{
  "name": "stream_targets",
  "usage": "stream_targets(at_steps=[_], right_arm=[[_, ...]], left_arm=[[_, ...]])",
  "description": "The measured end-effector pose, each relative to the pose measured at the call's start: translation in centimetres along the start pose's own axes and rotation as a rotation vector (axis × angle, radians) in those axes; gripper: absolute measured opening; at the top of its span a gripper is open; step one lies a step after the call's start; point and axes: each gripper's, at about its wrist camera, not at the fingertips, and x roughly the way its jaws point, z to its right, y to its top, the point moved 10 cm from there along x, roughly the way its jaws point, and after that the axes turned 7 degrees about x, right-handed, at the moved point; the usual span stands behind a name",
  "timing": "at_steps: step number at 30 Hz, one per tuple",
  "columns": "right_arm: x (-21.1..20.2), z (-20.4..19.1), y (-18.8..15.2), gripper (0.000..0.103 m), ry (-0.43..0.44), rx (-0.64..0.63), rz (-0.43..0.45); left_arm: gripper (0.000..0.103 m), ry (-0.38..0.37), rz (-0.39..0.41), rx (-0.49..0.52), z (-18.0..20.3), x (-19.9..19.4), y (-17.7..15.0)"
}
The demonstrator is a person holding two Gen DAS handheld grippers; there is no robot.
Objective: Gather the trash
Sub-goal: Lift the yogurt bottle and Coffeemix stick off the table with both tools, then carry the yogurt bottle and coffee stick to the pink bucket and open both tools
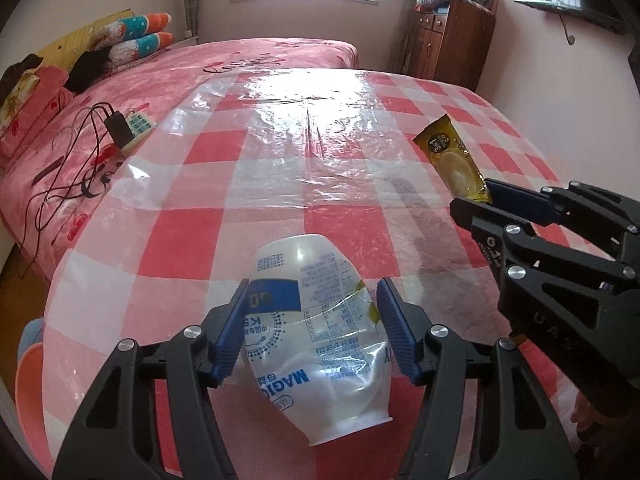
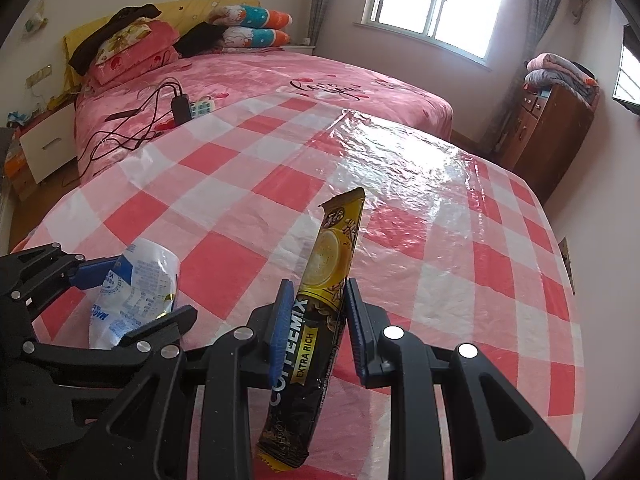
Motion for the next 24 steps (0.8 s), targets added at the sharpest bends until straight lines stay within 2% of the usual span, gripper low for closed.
stream_targets(at_steps=[10, 24], right_arm=[[-0.5, -2.0, 0.3, 0.028, 0.002, -0.030, 0.008], [-1.4, -7.0, 0.8, 0.028, 0.037, -0.102, 0.018]], left_arm=[[0.063, -0.018, 0.047, -0.037, -1.7, -2.1, -0.2], [0.063, 0.029, 0.078, -0.122, -7.2, -5.1, -1.8]])
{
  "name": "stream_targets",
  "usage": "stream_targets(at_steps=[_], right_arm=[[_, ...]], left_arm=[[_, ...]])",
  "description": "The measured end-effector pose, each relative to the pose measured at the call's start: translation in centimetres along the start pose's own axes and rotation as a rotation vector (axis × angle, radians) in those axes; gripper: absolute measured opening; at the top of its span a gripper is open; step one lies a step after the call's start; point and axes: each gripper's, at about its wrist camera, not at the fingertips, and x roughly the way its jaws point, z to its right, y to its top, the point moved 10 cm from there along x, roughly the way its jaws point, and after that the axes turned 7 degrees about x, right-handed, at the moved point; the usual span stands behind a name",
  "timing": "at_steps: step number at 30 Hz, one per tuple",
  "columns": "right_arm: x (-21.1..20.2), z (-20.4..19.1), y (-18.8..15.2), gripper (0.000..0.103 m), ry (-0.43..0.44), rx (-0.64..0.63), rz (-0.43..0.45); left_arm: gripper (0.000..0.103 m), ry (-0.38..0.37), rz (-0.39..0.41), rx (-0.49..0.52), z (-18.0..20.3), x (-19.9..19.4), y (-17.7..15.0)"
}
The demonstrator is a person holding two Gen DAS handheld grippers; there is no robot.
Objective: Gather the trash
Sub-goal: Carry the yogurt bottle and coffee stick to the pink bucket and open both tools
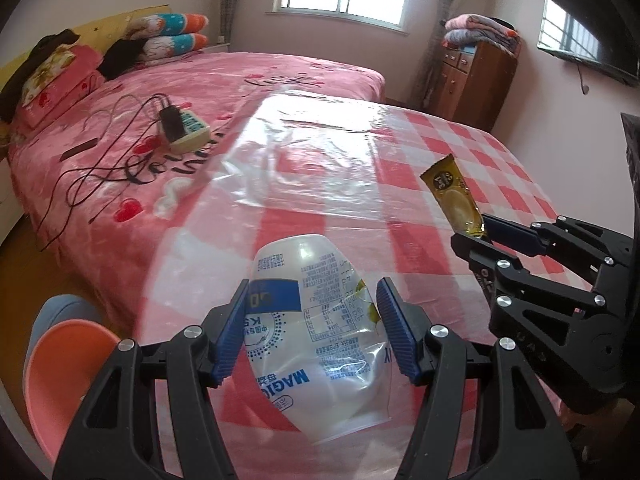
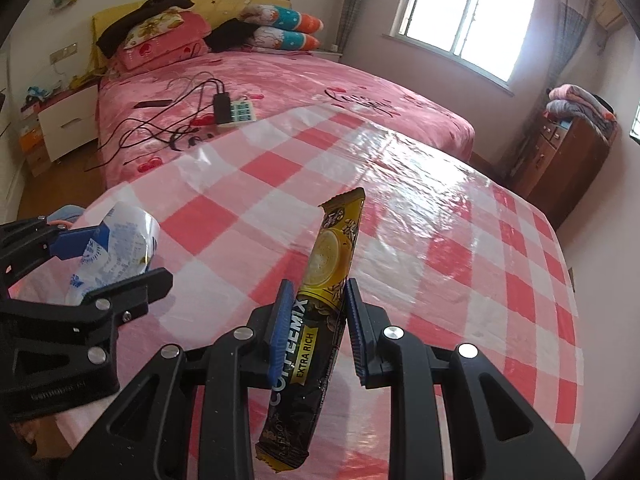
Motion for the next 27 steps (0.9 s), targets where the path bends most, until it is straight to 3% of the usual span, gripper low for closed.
stream_targets(at_steps=[14, 27], right_arm=[[-0.6, -7.4, 1.5, 0.028, 0.069, -0.100, 0.008], [-1.2, -17.7, 2.2, 0.028, 0.213, -0.234, 0.000]], left_arm=[[0.063, 0.068, 0.015, -0.112, -7.5, -2.0, -2.0], [0.063, 0.176, -0.001, -0.246, -16.1, -4.6, -6.4]])
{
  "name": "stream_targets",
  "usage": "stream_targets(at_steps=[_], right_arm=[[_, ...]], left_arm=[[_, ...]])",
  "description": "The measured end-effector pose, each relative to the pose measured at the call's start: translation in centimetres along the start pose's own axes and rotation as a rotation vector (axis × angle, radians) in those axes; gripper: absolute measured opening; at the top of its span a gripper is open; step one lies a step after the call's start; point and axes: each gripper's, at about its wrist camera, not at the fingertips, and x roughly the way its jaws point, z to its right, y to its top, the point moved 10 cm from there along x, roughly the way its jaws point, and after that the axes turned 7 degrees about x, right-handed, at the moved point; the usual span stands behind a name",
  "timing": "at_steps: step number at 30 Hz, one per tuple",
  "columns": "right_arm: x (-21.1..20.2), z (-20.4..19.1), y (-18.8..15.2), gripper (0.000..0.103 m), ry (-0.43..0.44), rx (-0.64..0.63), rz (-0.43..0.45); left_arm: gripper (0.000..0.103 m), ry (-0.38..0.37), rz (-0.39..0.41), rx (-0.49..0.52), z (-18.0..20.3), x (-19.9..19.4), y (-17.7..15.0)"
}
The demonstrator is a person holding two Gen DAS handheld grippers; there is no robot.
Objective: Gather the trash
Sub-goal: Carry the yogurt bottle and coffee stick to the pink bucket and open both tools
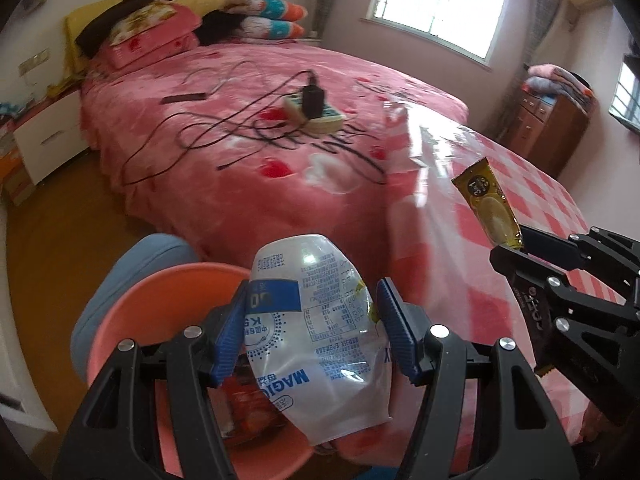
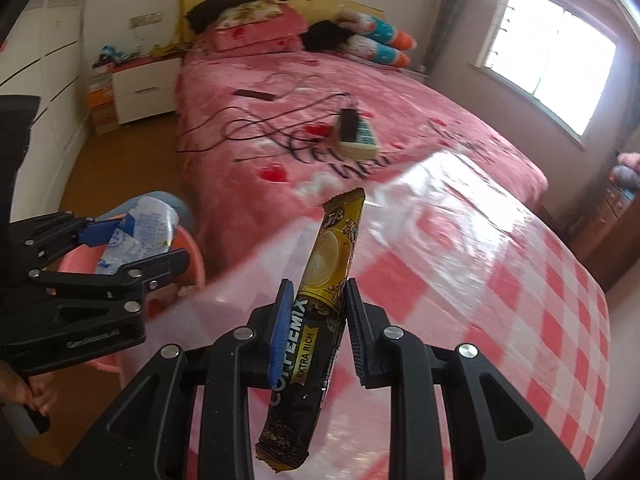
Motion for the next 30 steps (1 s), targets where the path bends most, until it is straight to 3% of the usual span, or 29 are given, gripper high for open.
stream_targets(at_steps=[15, 30], right_arm=[[2.0, -8.9, 0.0, 0.028, 0.152, -0.089, -0.060], [3.2, -12.7, -1.0, 0.028, 0.213, -0.128, -0.104]], left_arm=[[0.064, 0.087, -0.069, -0.133, -7.9, 1.2, -4.5], [0.064, 0.112, -0.115, -0.201, -10.9, 2.3, -7.8]])
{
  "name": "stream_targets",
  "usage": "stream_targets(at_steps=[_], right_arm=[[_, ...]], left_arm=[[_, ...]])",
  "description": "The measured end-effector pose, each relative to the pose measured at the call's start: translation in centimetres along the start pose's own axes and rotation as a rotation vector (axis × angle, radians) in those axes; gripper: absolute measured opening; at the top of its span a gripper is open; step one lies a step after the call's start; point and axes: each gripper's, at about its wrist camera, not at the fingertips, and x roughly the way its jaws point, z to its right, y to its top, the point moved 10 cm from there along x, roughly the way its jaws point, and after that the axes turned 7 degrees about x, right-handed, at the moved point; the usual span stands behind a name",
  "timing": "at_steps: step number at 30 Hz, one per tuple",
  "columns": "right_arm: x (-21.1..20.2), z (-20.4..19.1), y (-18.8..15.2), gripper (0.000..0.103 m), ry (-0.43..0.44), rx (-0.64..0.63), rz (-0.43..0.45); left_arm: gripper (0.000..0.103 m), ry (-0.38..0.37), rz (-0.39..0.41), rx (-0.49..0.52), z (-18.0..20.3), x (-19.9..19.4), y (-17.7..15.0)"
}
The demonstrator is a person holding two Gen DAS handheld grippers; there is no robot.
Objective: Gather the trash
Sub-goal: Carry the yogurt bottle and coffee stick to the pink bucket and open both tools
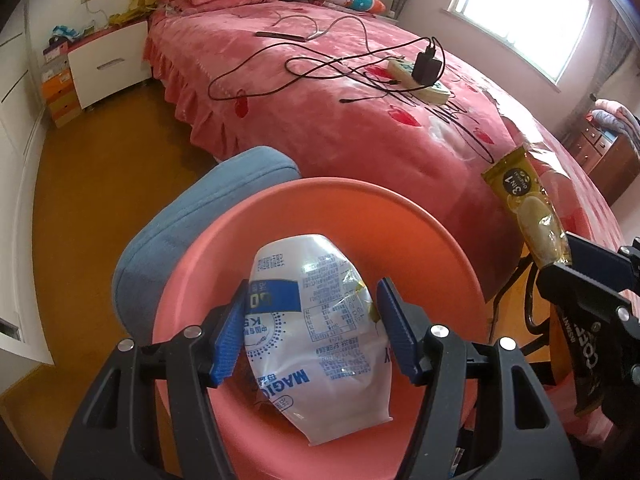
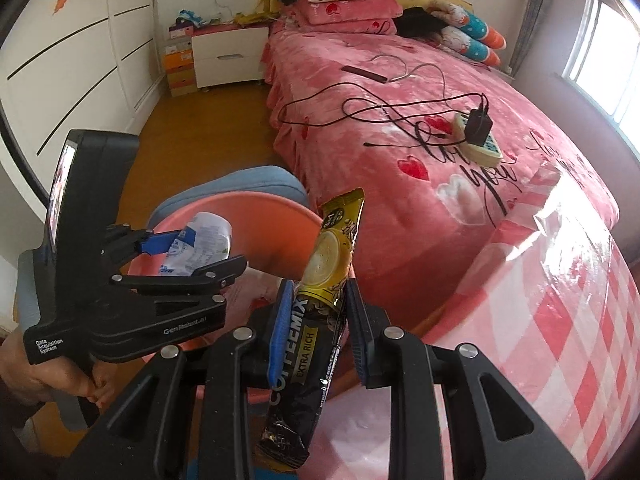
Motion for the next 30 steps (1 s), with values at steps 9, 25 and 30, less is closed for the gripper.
stream_targets(at_steps=[9, 25, 30], right_arm=[[1.2, -0.8, -0.5, 0.028, 0.021, -0.006, -0.026], [0.3, 0.0, 0.0, 0.067, 0.004, 0.017, 0.026], [-0.4, 1.5, 0.2, 0.067, -0.017, 0.051, 0.045]], left_arm=[[0.064, 0.006, -0.015, -0.024, -0.9, 0.4, -0.7], [0.075, 0.023, -0.021, -0.035, -1.4, 0.4, -0.7], [0.075, 0.028, 0.004, -0.033, -1.2, -0.4, 0.3]])
